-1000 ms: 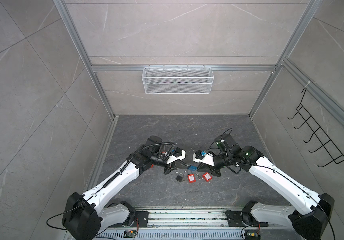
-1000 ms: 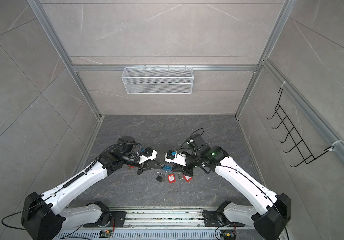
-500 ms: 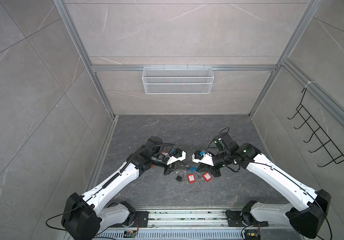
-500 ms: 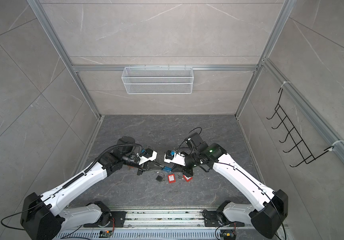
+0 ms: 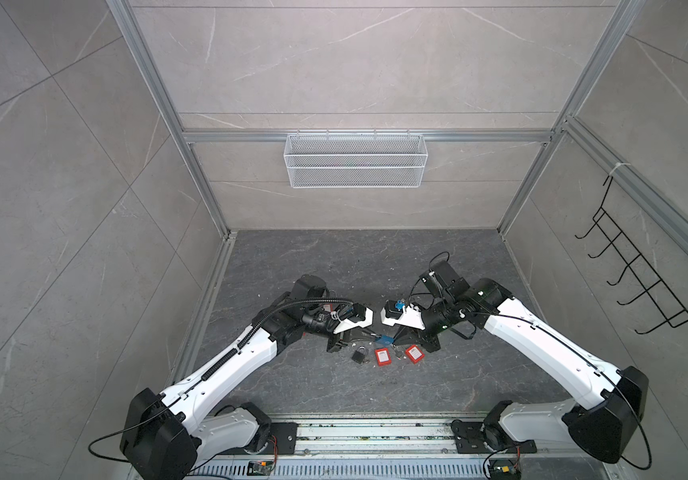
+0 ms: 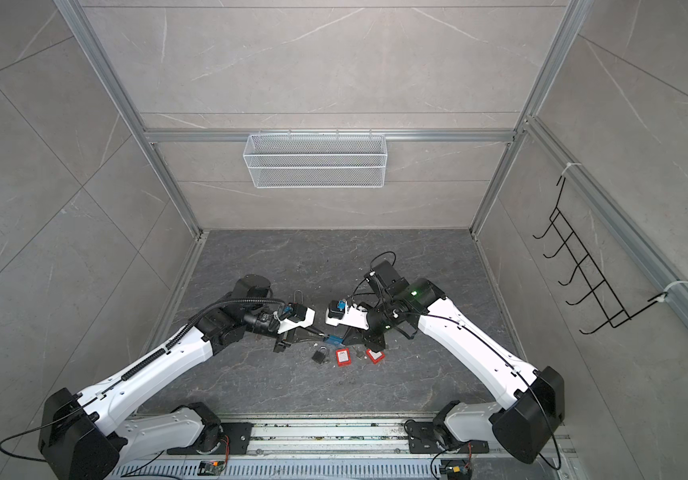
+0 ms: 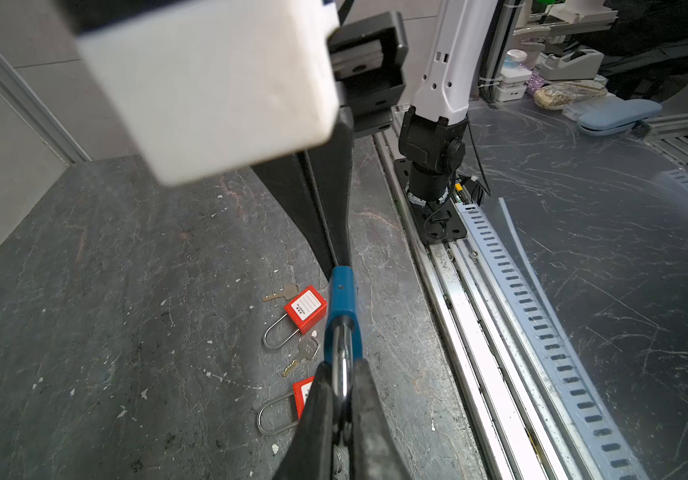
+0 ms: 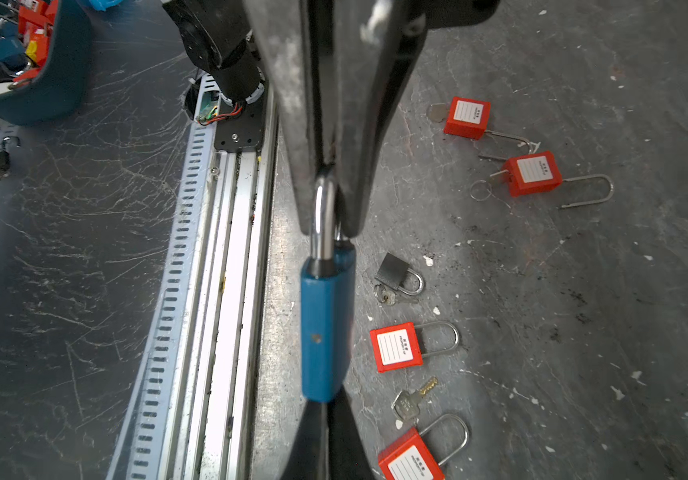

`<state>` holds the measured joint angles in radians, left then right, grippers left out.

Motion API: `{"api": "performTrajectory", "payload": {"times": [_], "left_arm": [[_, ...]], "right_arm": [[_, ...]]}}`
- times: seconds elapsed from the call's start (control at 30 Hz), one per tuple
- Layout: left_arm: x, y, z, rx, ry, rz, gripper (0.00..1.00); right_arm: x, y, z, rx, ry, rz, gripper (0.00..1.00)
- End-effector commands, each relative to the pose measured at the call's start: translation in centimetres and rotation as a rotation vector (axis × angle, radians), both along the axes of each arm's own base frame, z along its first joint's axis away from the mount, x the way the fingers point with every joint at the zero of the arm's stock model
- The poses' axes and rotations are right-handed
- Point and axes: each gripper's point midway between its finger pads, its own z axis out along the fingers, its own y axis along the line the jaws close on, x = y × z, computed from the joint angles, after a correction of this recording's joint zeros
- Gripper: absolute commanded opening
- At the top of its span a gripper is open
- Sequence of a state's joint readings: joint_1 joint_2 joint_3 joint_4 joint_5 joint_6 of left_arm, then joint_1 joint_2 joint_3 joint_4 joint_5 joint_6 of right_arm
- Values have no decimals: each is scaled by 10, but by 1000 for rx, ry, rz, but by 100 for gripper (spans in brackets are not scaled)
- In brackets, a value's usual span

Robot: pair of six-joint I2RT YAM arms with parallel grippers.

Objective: Lock with the key

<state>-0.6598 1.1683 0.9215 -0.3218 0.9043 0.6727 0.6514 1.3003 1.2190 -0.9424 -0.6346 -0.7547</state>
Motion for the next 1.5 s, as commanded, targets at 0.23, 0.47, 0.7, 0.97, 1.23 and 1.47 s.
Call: {"api": "performTrajectory", "payload": {"times": [0.23,0.47,0.7,0.97,1.23,1.47], "left_arm": [[2,-3,25,-56,52,-18,0],[-5,3,20,-50,-22,-57,0],[-9,9,19,-41,-134,-52,0],[0,10,17,-30,-51,-29,0],[8,5,11,-1,125,-51,0],[21,7,-3,107,90,-8,0]], "right_arm": [[20,-15,-9,-27,-261,-134,0],[-8,-11,-10,-18,-113,-31,0],[-8,-12,-6,-28,-20,14,0],[14,-23,-20,-73,-125,-72,0],[20,-27,-11,-50,-210,-111,0],[28,-36,-24,-106,-122,-209,0]]}}
